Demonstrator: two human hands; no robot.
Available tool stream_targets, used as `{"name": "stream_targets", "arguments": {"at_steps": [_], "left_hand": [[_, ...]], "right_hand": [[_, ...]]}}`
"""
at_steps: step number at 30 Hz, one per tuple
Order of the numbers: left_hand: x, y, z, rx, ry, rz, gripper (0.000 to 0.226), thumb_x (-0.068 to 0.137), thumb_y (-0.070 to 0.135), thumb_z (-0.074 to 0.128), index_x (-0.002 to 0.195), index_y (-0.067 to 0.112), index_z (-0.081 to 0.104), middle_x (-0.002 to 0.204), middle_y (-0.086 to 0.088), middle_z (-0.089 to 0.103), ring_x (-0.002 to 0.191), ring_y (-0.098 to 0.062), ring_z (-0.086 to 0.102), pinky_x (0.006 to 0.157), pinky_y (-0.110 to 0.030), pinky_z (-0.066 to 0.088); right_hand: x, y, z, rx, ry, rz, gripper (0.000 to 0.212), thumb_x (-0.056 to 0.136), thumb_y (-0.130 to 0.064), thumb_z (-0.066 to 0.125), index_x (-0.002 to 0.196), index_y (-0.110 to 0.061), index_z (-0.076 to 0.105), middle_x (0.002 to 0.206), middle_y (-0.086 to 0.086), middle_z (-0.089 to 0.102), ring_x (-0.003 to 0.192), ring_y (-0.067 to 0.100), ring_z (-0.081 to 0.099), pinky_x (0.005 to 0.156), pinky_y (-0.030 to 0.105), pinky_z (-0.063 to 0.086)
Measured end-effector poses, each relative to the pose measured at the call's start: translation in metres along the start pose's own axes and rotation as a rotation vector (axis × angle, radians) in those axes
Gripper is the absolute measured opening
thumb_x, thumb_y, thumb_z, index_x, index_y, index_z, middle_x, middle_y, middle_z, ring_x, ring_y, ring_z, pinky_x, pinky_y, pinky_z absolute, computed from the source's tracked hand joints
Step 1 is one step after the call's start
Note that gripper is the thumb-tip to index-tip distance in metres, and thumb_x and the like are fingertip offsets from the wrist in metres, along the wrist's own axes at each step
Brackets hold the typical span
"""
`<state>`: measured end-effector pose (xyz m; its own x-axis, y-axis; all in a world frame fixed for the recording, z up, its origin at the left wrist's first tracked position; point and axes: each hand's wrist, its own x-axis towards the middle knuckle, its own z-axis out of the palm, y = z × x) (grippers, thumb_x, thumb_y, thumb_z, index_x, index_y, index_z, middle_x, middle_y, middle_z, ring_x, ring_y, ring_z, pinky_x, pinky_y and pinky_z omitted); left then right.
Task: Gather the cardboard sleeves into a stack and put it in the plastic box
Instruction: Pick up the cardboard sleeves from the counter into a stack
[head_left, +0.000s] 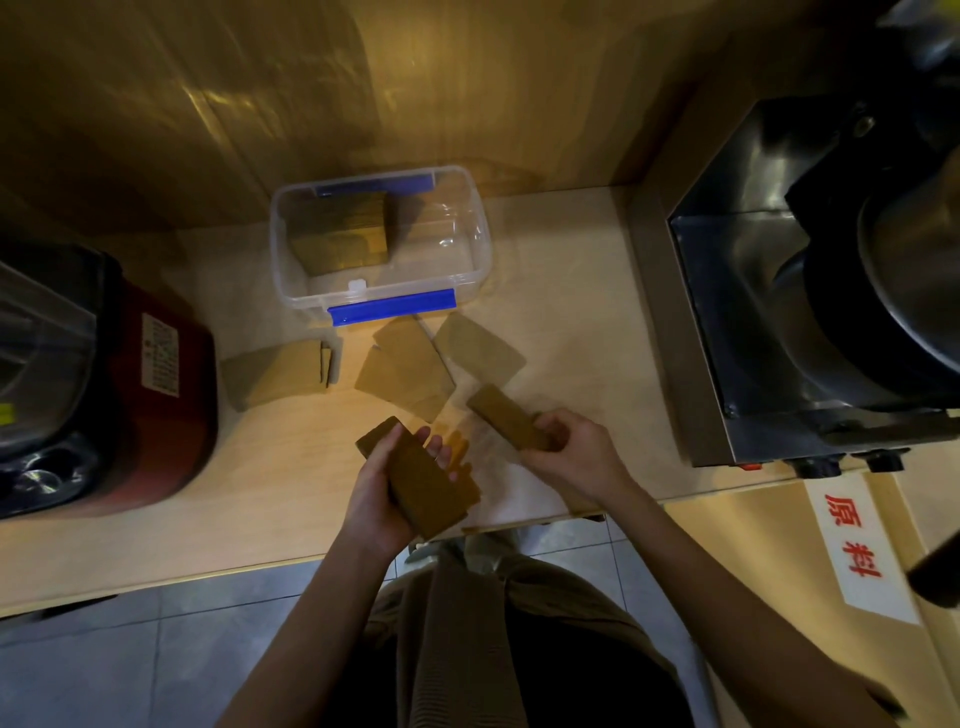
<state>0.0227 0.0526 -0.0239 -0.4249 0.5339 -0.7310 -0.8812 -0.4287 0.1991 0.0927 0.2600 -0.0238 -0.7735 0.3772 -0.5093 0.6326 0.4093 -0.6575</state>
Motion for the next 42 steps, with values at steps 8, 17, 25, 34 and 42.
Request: {"name": "stream_targets", "arguments": {"at_steps": [8,17,25,34,42], "left_hand": [[-0.005,0.001,0.002,0.001,0.03,0.022,0.051,0.063,0.047,0.064,0.103,0.016,0.059,0.08,-0.002,0.07,0.072,-0.016,0.067,0.07,-0.03,0.055],[-0.014,0.003,-0.001,0.083,-0.124,0.095,0.081,0.031,0.065,0.079,0.097,0.019,0.071,0.094,-0.005,0.074,0.096,-0.024,0.066,0.092,-0.044,0.05],[-0.02,0.012,-0.004,-0.125,-0.085,0.197,0.086,0.029,0.051,0.087,0.105,0.02,0.063,0.095,0.001,0.073,0.091,-0.014,0.069,0.08,-0.039,0.057],[-0.013,0.021,-0.01,-0.132,-0.04,0.204,0.062,0.042,0.046,0.085,0.094,0.02,0.064,0.084,0.001,0.069,0.081,-0.013,0.066,0.077,-0.033,0.056],[-0.014,0.029,-0.011,-0.184,0.056,0.212,0.043,0.064,0.049,0.066,0.095,0.019,0.063,0.082,0.001,0.068,0.074,-0.014,0.067,0.083,-0.034,0.047]], "right_hand": [[-0.019,-0.036,-0.002,0.499,-0.234,0.125,0.035,0.077,-0.013,0.07,0.111,-0.006,0.061,0.086,-0.001,0.061,0.074,0.004,0.057,0.049,0.004,0.045],[-0.037,-0.07,0.044,0.465,-0.279,-0.09,0.033,0.061,-0.03,0.078,0.091,-0.026,0.065,0.099,0.007,0.067,0.093,0.022,0.063,0.079,0.034,0.053],[-0.038,-0.085,0.069,0.079,-0.267,-0.331,0.044,0.069,-0.033,0.076,0.109,-0.024,0.059,0.109,0.005,0.06,0.094,0.016,0.055,0.078,0.023,0.048],[-0.021,-0.088,0.06,0.008,-0.423,-0.302,0.034,0.081,-0.043,0.061,0.108,-0.023,0.06,0.115,0.002,0.055,0.103,0.017,0.052,0.09,0.036,0.047],[0.065,-0.071,0.029,-0.129,0.066,-0.247,0.026,0.085,-0.019,0.059,0.11,-0.011,0.06,0.106,0.013,0.068,0.102,0.031,0.06,0.087,0.036,0.046]]}}
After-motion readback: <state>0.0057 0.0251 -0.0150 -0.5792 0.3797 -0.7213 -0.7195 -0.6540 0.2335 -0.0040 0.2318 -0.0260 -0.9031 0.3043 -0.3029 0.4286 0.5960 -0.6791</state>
